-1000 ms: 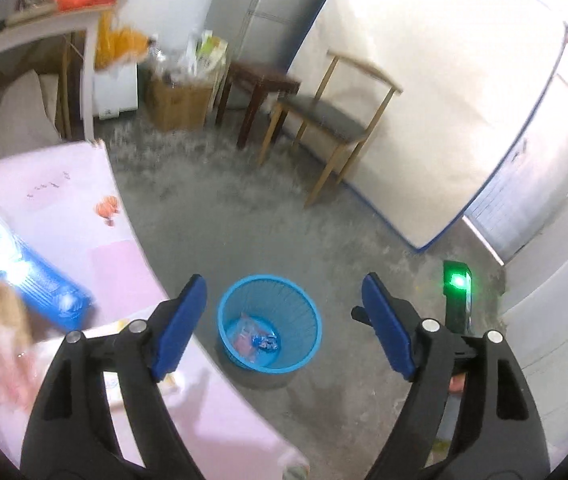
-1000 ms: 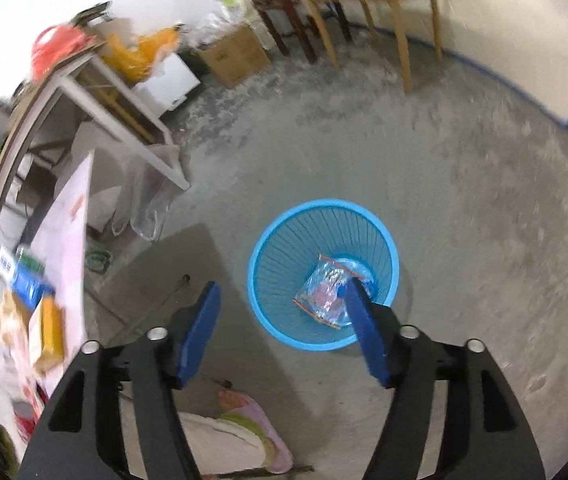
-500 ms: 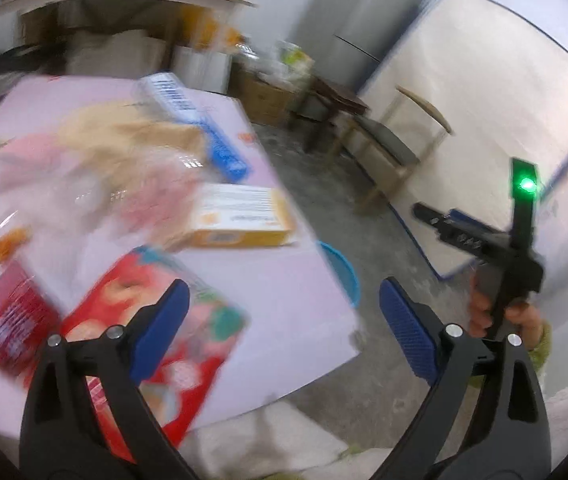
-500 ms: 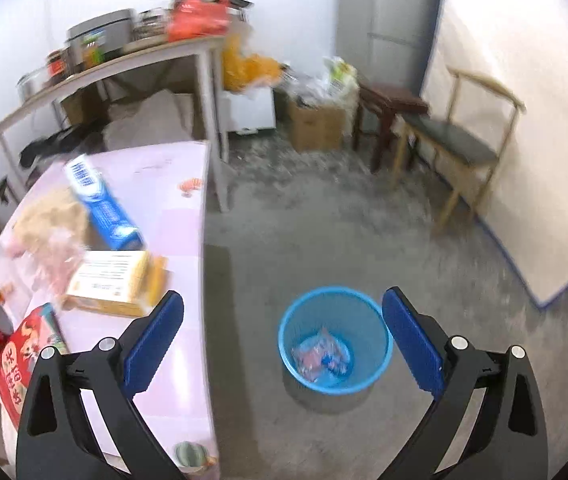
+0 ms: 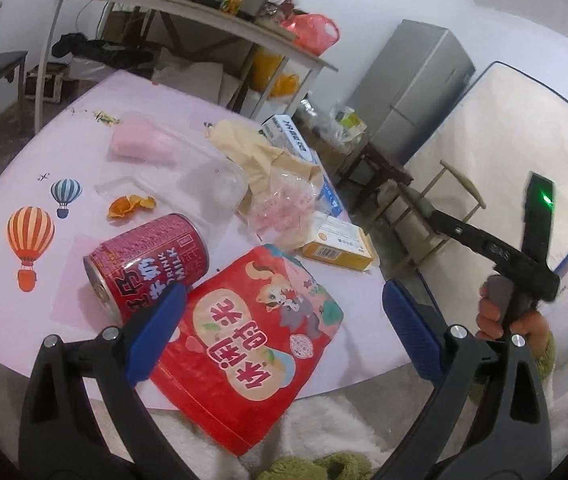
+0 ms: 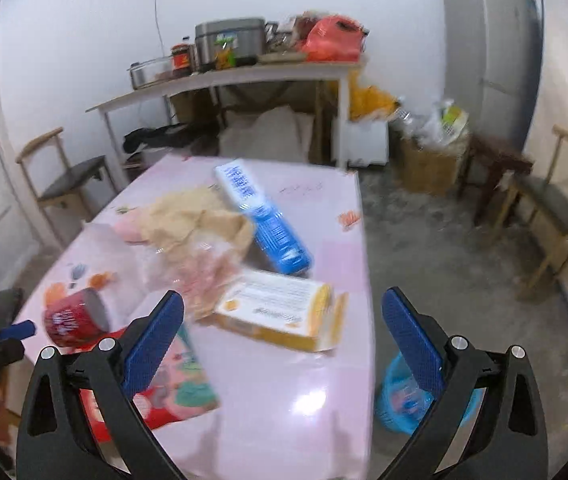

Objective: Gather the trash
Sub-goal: 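Move both tools back over the table toward the clear bags, then grasp the small clear bag with the right tool and lift it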

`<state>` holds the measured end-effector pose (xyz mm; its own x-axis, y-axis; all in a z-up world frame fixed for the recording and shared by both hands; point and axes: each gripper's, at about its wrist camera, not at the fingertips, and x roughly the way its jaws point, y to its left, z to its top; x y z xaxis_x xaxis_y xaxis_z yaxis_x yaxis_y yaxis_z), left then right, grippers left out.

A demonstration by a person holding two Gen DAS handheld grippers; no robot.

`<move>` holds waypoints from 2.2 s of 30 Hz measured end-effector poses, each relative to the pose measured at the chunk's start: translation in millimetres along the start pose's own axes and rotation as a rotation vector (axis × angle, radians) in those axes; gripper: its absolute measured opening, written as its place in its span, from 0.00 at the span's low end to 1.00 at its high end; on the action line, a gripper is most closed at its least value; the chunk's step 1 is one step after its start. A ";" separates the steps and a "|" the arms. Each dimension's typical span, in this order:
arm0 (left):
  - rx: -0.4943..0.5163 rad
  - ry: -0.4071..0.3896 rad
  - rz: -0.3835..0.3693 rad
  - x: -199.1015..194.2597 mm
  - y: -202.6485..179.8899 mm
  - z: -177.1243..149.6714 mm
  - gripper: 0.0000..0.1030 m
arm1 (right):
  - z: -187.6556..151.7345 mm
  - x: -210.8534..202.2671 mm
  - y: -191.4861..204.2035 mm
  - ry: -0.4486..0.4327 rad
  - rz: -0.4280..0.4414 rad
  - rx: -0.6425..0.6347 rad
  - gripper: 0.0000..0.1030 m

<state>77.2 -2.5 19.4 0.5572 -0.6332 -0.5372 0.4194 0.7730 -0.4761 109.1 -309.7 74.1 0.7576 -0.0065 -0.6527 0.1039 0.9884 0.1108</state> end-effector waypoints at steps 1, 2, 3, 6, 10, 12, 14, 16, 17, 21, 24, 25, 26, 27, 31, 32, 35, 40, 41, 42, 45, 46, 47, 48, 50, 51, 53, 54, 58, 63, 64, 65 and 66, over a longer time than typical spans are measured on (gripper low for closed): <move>0.018 -0.002 -0.015 -0.7 1.5 -2.1 0.92 | 0.6 5.8 0.3 0.023 0.033 0.019 0.94; 0.028 -0.005 -0.026 -1.0 0.9 -3.1 0.92 | -0.7 9.8 3.1 0.036 0.052 0.032 0.94; 0.036 -0.008 -0.034 -3.0 0.1 -5.5 0.92 | 0.4 16.6 2.1 0.063 0.087 0.060 0.94; 0.061 -0.004 -0.054 -0.6 -2.2 -11.4 0.92 | 1.4 33.7 -4.8 0.113 0.161 0.135 0.94; 0.098 0.045 -0.067 17.3 -10.5 -18.0 0.92 | 4.8 64.4 -9.9 0.162 0.248 0.252 0.84; 0.120 0.071 -0.071 29.7 -16.0 -19.9 0.92 | 9.0 81.5 -11.3 0.187 0.280 0.298 0.78; 0.138 0.082 -0.068 38.3 -19.1 -20.9 0.92 | 12.8 99.7 -12.9 0.210 0.310 0.333 0.74; 0.159 0.081 -0.056 44.3 -21.9 -21.6 0.92 | 14.8 117.9 -14.3 0.245 0.301 0.366 0.68; 0.175 0.075 -0.050 46.6 -23.7 -21.9 0.92 | 15.4 125.5 -14.9 0.259 0.308 0.375 0.67; 0.206 0.055 -0.017 52.0 -25.8 -23.2 0.92 | 18.3 148.5 -10.7 0.282 0.254 0.366 0.61; 0.239 0.049 0.025 61.2 -28.9 -24.3 0.92 | 20.6 160.7 -4.7 0.287 0.220 0.341 0.60; 0.247 0.048 0.032 63.4 -30.3 -23.8 0.92 | 21.3 163.7 -3.8 0.291 0.216 0.336 0.60; 0.258 0.046 0.034 66.1 -31.8 -24.1 0.92 | 22.2 166.3 -2.7 0.294 0.222 0.331 0.60; 0.264 0.046 0.033 67.7 -32.5 -24.2 0.92 | 22.9 168.4 -1.9 0.301 0.232 0.325 0.60; 0.284 0.047 0.046 78.8 -32.9 -26.5 0.92 | 21.2 168.5 5.6 0.314 0.269 0.307 0.60; 0.286 0.048 0.050 80.7 -32.4 -27.5 0.92 | 20.5 166.3 5.9 0.313 0.277 0.306 0.60; 0.292 0.062 0.050 86.5 -32.8 -29.5 0.92 | 16.2 159.8 7.1 0.316 0.321 0.313 0.54; 0.309 0.061 0.047 90.0 -35.8 -32.4 0.92 | 9.5 155.1 6.1 0.310 0.383 0.342 0.44; 0.311 0.061 0.048 90.7 -36.2 -32.8 0.92 | 8.3 156.4 5.9 0.312 0.384 0.346 0.39; 0.312 0.062 0.050 91.5 -36.5 -33.0 0.92 | 7.4 157.6 5.5 0.317 0.386 0.350 0.37; 0.320 0.052 0.059 91.1 -37.9 -33.3 0.92 | 3.3 161.5 5.8 0.327 0.400 0.375 0.19; 0.323 0.048 0.061 90.3 -38.7 -33.5 0.92 | 2.5 161.6 4.9 0.327 0.411 0.387 0.14; 0.330 0.039 0.067 88.8 -39.6 -33.6 0.92 | 2.3 160.9 4.4 0.323 0.421 0.398 0.10; 0.334 0.033 0.072 89.1 -40.7 -33.3 0.91 | 2.8 160.2 3.9 0.317 0.431 0.406 0.08; 0.341 0.022 0.081 86.2 -41.7 -34.2 0.91 | 4.3 153.6 3.5 0.296 0.461 0.420 0.05; 0.343 0.018 0.084 84.9 -41.8 -34.6 0.91 | 5.2 150.4 2.8 0.286 0.468 0.422 0.05; 0.343 0.015 0.089 83.3 -41.4 -36.0 0.91 | 9.9 136.7 1.3 0.247 0.494 0.424 0.05; 0.344 0.019 0.096 83.3 -40.7 -36.8 0.91 | 12.6 130.6 -0.2 0.230 0.502 0.423 0.05; 0.344 0.012 0.110 78.1 -40.3 -39.3 0.91 | 22.2 101.6 -8.6 0.164 0.538 0.417 0.05; 0.310 -0.009 0.076 61.9 -38.1 -37.2 0.87 | 20.6 72.5 -22.6 0.154 0.614 0.436 0.05; 0.302 -0.011 0.072 59.9 -37.1 -36.6 0.85 | 18.0 69.3 -24.4 0.164 0.628 0.441 0.05; 0.290 -0.016 0.065 56.7 -34.9 -35.8 0.82 | 15.8 67.8 -25.8 0.173 0.640 0.446 0.05; 0.274 -0.014 0.057 53.8 -32.3 -35.1 0.81 | 11.9 66.1 -27.5 0.188 0.664 0.456 0.05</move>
<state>68.5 -62.9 -18.6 0.5945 -0.5895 -0.5469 0.5644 0.7903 -0.2383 163.9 -339.1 36.8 0.6373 0.6226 -0.4541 -0.0451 0.6184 0.7846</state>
